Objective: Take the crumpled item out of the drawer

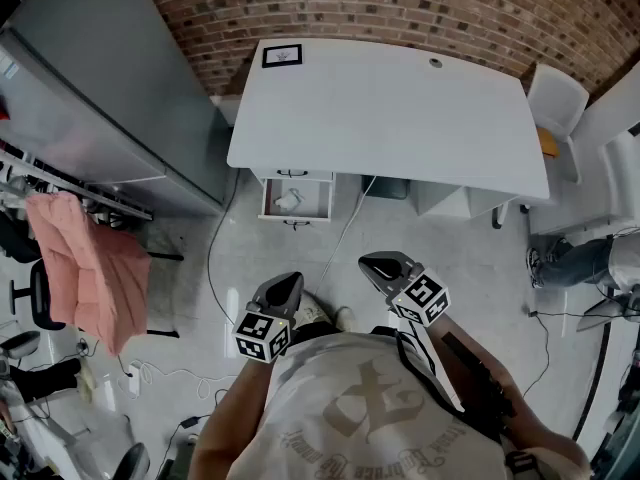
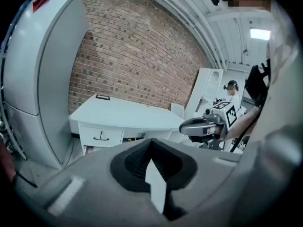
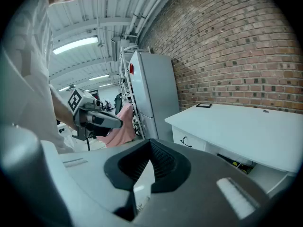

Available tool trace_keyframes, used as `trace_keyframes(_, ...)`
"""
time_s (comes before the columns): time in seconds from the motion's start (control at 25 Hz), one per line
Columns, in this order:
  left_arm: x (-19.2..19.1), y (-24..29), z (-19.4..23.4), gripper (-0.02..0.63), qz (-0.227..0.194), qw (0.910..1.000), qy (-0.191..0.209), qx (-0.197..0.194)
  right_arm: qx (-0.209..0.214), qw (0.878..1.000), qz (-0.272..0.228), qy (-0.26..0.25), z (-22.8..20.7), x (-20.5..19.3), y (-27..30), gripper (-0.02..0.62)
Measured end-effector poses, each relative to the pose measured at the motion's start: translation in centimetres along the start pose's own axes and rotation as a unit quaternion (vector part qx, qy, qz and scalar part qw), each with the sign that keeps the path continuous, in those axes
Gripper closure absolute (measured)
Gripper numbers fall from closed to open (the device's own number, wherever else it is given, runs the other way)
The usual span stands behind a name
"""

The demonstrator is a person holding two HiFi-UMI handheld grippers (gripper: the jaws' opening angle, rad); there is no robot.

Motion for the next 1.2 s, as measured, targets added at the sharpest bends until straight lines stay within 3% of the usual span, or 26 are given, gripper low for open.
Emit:
trace_keyframes(0.28, -1.9, -1.3, -3.8, 0.603, 0.0, 0.9999, 0.001, 0.016, 0.003, 1.0, -0.003, -0.024, 1.2, -1.5, -2.2, 0.589)
trace_keyframes(0.64, -2.6, -3.0, -4.9, 0.603, -0.002, 0.9991, -0.001, 0.042, 0.006, 1.0, -0.016, -0.013, 1.8, -2.1, -2.5, 0.589)
trace_keyframes(0.92, -2.5, -3.0, -3.1, 0.603, -0.004, 0.9991, -0.008, 0.042, 0.008, 1.0, -0.015, -0.01, 1.7, -1.4, -0.9, 0.589)
trace_keyframes(1.2, -1.6, -3.2, 2.3, 0.603, 0.008, 0.9997, -0.007, 0.023, -0.013, 1.0, -0.011, 0.007, 1.5, 0.4, 2.9, 0.589)
Point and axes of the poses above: the fingertips, and each gripper's own axes: y forward along the fingers, z to its left, x out of its top, the point moved 10 cm from there along -y, backward along the fingers, and after that the axes turned 7 degrees about z, right-handed, at the moved point
